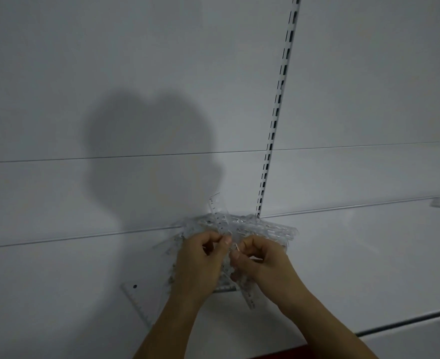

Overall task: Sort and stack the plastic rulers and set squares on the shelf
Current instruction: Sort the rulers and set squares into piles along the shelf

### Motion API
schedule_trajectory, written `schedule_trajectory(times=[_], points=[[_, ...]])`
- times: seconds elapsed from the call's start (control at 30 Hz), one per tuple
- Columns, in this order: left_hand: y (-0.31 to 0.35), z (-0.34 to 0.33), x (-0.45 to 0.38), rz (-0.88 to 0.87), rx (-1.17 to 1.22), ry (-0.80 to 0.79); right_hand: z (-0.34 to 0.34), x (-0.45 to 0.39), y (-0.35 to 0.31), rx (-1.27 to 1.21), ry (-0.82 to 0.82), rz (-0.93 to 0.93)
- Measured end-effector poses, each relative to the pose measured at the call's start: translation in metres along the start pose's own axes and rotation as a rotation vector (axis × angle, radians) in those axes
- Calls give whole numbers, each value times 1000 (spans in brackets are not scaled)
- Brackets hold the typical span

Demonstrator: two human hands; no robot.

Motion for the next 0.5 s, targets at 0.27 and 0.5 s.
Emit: schedule_trajectory(times=[0.27, 0.5], points=[[-8, -1, -4, -10, -37, 49, 5, -6, 11, 9, 72, -76], [1, 13, 6, -70, -353, 101, 22, -5, 23, 82, 243, -71]])
Point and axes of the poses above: each hand's wrist, its own x-axis away from the middle knuckle, its own z-axis out of the back of the hand, y = z × x, the point moved 4 cm from there along -x, towards the middle knuckle, and after that the axes turned 1 degree about z, right-handed, at the moved point
